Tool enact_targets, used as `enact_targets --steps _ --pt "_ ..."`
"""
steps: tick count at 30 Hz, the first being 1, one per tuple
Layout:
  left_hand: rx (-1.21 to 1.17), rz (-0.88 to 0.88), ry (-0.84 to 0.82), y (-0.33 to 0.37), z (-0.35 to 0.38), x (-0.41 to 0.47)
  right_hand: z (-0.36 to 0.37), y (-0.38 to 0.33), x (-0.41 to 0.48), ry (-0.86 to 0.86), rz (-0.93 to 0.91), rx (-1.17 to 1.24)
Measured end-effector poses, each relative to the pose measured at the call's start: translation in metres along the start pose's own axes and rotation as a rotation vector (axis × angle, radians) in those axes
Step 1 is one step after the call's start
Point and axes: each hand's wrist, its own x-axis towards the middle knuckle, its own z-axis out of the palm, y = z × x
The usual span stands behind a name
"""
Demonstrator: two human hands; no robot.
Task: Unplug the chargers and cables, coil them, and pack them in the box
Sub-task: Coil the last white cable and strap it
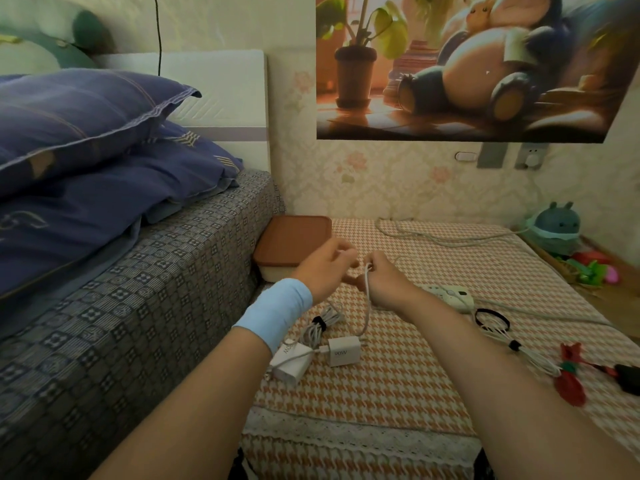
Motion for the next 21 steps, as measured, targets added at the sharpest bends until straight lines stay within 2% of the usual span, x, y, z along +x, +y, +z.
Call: enact_targets --steps 3,5,7,11,13,17,21 --pt "-0.069 -0.208 -0.217 0.002 0.009 -0.007 0.000 0.002 -0.002 -0.009 -0.027 -0.028" --pt "-0.135 -0.272 -0.268 -0.002 0.010 -0.005 0.002 0.004 -0.001 0.027 -0.007 -0.017" --pt "-0.036 -0.276 -0.244 -0.004 0.006 -0.001 0.003 0.005 0.001 0.025 0.021 0.024" --pt "0.194 -0.311 -0.129 -0.003 -0.007 0.008 0.000 0.011 0.000 -0.027 -0.030 -0.103" --pt "0.215 -0.388 -0.023 -0.005 -0.017 0.012 -0.003 0.016 0.001 -0.055 -0.034 -0.148" --pt "-0.123 -0.439 0.381 -0.008 -0.045 0.018 -0.010 0.026 0.005 -0.078 -0.034 -0.227" --pt "0.081 -0.357 0.690 -0.017 -0.072 0.016 -0.021 0.038 0.009 -0.057 -0.011 -0.234"
